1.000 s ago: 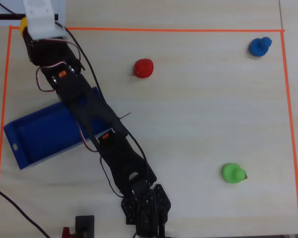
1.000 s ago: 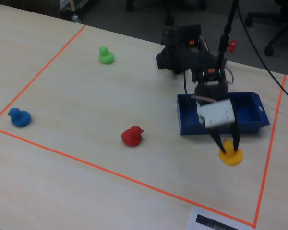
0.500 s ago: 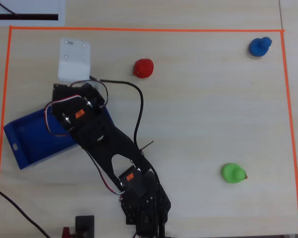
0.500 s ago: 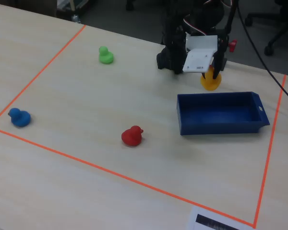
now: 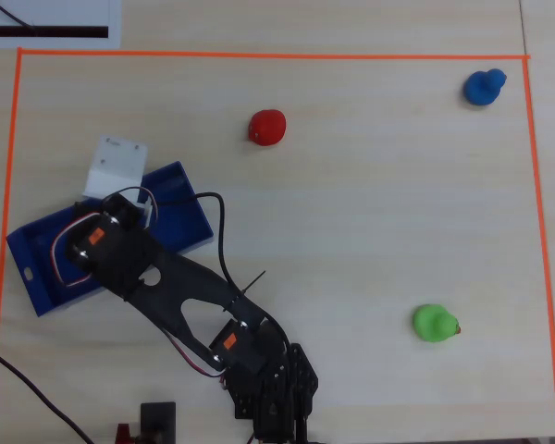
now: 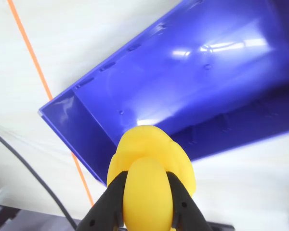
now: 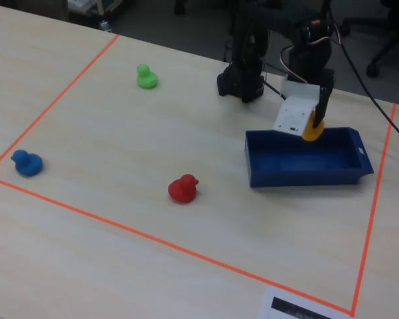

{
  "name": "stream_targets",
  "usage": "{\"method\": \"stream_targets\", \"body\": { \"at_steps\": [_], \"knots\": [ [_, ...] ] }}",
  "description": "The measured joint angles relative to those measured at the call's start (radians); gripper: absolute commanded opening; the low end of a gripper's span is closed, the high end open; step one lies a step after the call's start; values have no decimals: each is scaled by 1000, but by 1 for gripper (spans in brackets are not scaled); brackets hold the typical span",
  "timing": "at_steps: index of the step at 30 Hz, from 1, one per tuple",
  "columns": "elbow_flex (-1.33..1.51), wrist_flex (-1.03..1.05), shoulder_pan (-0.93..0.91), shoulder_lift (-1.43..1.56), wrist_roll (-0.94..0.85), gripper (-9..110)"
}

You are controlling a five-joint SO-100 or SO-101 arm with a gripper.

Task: Grasp yellow duck and put it into box.

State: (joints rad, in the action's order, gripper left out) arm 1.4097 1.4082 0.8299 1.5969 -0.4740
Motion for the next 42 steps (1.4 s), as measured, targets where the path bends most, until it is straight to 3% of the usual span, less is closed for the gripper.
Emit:
{"method": "stream_targets", "body": {
  "at_steps": [2, 10, 13, 16, 17, 23, 28, 35, 38, 42],
  "knots": [
    [3, -21, 21, -40, -3, 22],
    [94, -81, 64, -84, -143, 42],
    [91, -83, 44, -87, -167, 33],
    [43, -52, -9, -83, -196, 3],
    [25, -32, -34, -67, -210, 0],
    [67, 31, -267, 287, -373, 0],
    [436, -92, -543, 785, -560, 0],
    [1189, -336, -890, 1425, -788, 0],
    [1488, -364, -936, 1572, -815, 0],
    [1698, -216, -931, 1706, -844, 0]
  ]
}}
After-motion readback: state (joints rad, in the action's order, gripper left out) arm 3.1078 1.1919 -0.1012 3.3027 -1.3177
